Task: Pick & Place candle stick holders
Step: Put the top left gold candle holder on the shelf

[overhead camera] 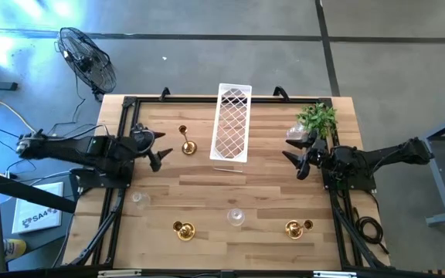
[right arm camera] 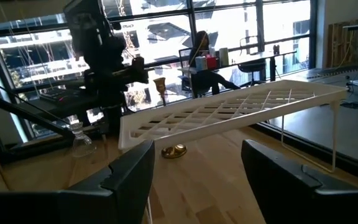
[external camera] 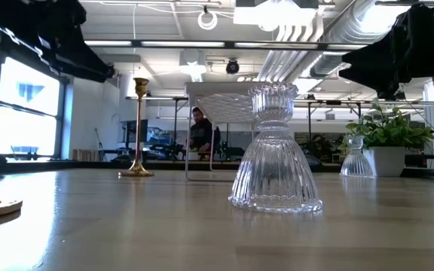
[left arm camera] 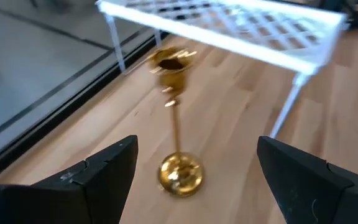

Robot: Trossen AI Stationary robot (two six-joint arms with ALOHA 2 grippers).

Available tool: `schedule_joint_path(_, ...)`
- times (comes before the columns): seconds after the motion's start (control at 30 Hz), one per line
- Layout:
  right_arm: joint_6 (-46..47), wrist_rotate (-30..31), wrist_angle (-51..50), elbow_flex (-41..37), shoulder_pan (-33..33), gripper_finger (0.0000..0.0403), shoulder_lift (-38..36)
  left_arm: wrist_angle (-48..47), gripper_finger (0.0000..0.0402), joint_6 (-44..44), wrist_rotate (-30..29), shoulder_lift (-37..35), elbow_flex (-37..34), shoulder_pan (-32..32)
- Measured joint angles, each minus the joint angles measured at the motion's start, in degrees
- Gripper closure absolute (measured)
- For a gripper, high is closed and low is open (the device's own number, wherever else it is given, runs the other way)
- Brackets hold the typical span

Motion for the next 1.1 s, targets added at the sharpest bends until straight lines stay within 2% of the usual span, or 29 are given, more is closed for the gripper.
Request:
schedule_joint_path(0.13, 0.1, -0.1, 0.0, 0.0, 0.0, 0.0166, 0.0, 0.9, 0.0076, 0.7, 7.5, -0.2, -2.4, 7.5)
schedule_joint_path(0.27, -1.0, 0.4, 0.5, 0.0, 0.0, 0.0166, 0.0, 10.3, 0.0076, 5.3, 18.2, 0.5, -6.2, 13.1)
schedule_joint_path(0.33, -1.3, 0.4, 1.3, 0.0, 0.0, 0.0167, 0.0, 14.9, 0.0076, 7.7, 20.7, 1.3, -8.2, 14.9)
schedule_joint_path(0.57, -2.5, -1.0, 1.5, 0.0, 0.0, 0.0166, 0.0, 15.8, 0.0076, 9.0, 16.1, 3.6, -9.4, 17.2)
schedule_joint_path(0.77, -2.5, -1.5, 1.1, 0.0, 0.0, 0.0166, 0.0, 16.0, 0.0076, 6.5, 15.6, 4.5, -9.4, 17.2)
schedule_joint_path(1.1, -2.0, -1.9, 0.0, 0.0, 0.0, 0.0166, 0.0, 16.4, 0.0076, 9.1, 14.3, 4.7, -9.4, 17.2)
